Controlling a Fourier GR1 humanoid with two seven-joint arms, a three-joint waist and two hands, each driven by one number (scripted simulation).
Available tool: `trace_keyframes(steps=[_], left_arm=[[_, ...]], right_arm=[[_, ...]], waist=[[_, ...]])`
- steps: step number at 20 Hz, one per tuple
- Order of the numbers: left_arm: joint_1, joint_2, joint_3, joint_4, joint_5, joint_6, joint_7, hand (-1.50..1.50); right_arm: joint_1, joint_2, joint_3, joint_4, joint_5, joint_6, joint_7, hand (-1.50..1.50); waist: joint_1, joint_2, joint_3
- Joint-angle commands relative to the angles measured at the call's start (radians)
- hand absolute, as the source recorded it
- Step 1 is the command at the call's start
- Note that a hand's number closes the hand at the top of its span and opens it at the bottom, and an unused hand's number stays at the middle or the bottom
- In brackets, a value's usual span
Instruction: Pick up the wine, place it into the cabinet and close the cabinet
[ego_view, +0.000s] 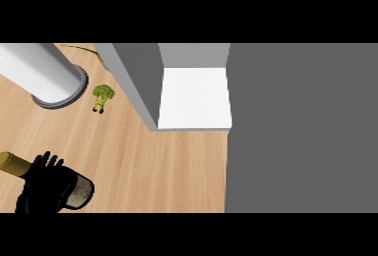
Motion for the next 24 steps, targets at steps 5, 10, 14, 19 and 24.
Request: trace_keyframes(steps=[5,10,14,19,24], left_arm=[[-0.023,0.028,-0.028,0.081,0.046,-0.17,0.034,1.5],[-0.047,0.041,-0.065,0.051,-0.123,-0.001,-0.099,1.5],[-0.105,-0.005,-0.162,0.102,-0.177,-0.094,-0.161,1.5],[-0.129,-0.018,-0.208,0.153,-0.258,-0.092,-0.262,1.5],[-0.101,-0.036,-0.268,0.01,-0.361,0.06,-0.182,1.5]], right_arm=[[0.012,-0.001,-0.026,-0.121,-0.061,-0.025,0.058,-1.5],[0.067,-0.018,-0.025,-0.118,-0.053,0.008,0.033,-1.5],[0.013,0.005,0.009,-0.11,-0.016,-0.029,0.032,-1.5],[0.007,0.013,0.044,-0.147,0.02,-0.056,0.061,-1.5],[0.059,-0.015,0.004,-0.158,-0.026,-0.013,0.046,-1.5]], waist=[[0.002,0.001,-0.002],[-0.006,0.0,-0.002],[-0.008,0.002,-0.003],[-0.006,0.002,-0.003],[-0.003,-0.001,-0.001]])
